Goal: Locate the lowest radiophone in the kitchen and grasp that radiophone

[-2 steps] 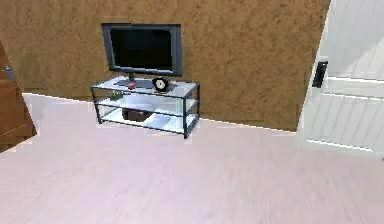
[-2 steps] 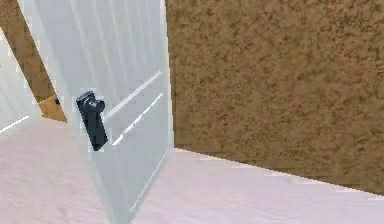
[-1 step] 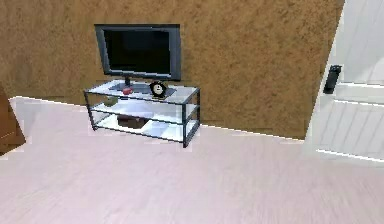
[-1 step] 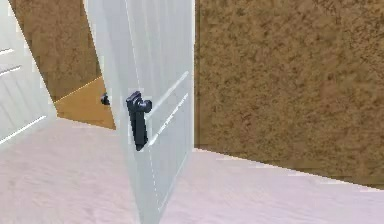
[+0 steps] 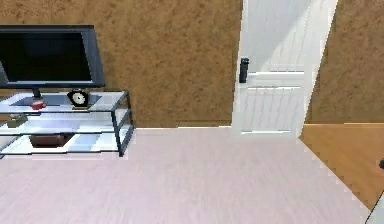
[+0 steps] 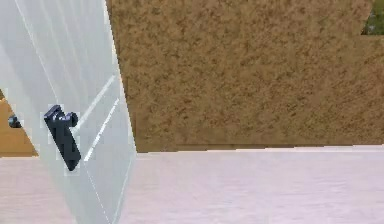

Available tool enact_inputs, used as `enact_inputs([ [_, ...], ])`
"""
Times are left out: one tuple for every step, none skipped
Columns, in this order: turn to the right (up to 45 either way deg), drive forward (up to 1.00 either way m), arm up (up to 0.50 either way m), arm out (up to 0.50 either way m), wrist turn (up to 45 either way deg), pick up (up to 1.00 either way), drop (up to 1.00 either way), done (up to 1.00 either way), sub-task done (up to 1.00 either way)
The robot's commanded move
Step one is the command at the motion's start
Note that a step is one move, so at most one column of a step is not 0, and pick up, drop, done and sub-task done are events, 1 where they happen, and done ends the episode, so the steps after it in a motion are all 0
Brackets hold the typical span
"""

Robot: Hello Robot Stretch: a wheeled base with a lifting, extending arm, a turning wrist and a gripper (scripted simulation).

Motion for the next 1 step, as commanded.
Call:
enact_inputs([
  [0.0, 0.75, 0.0, 0.0, 0.0, 0.0, 0.0, 0.0, 0.0],
])
